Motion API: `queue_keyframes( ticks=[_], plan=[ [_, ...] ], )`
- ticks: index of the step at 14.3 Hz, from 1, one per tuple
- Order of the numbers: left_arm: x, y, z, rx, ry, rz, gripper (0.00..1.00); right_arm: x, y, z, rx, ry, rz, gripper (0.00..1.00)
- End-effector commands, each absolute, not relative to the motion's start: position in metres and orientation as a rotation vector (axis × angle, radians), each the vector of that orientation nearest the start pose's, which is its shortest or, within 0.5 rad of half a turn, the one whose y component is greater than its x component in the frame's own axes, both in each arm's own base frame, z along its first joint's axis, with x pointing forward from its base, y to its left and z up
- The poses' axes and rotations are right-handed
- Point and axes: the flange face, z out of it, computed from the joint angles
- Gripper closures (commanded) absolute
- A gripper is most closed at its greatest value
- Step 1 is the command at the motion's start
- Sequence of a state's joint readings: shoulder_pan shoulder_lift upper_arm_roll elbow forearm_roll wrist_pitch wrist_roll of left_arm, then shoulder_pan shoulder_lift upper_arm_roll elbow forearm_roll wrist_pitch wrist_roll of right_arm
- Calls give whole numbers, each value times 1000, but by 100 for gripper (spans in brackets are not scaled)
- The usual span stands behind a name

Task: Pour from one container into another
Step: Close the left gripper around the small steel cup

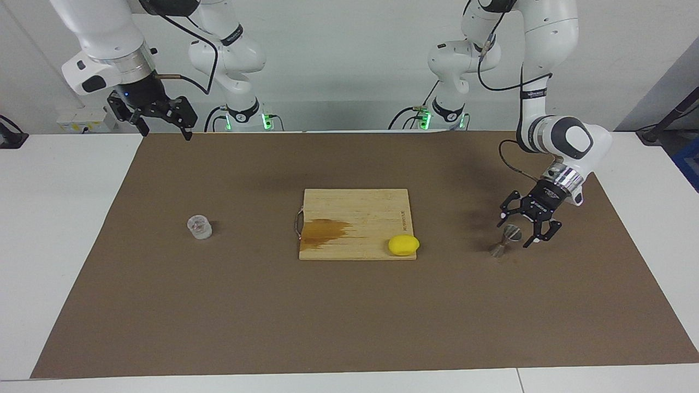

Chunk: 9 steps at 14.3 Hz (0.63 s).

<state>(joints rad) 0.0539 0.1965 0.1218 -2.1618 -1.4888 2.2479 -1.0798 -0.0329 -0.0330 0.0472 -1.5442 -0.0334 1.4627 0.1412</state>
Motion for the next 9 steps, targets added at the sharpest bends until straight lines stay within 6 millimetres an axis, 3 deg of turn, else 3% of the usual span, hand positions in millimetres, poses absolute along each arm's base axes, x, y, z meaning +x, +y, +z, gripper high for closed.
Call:
queue_keyframes(
  ticks=[1, 3, 7, 9],
  plan=[
    [558, 69, 312, 822, 2001, -599, 42, 522, 2, 643, -3153, 208, 93, 0],
    [558, 69, 312, 821, 2001, -601, 97, 522, 3, 644, -3154, 205, 93, 0],
    [562, 65, 316, 833, 1985, -611, 100, 520, 2, 640, -3154, 205, 105, 0],
    [575, 54, 332, 864, 1941, -629, 100, 520, 3, 641, -3154, 203, 100, 0]
  ],
)
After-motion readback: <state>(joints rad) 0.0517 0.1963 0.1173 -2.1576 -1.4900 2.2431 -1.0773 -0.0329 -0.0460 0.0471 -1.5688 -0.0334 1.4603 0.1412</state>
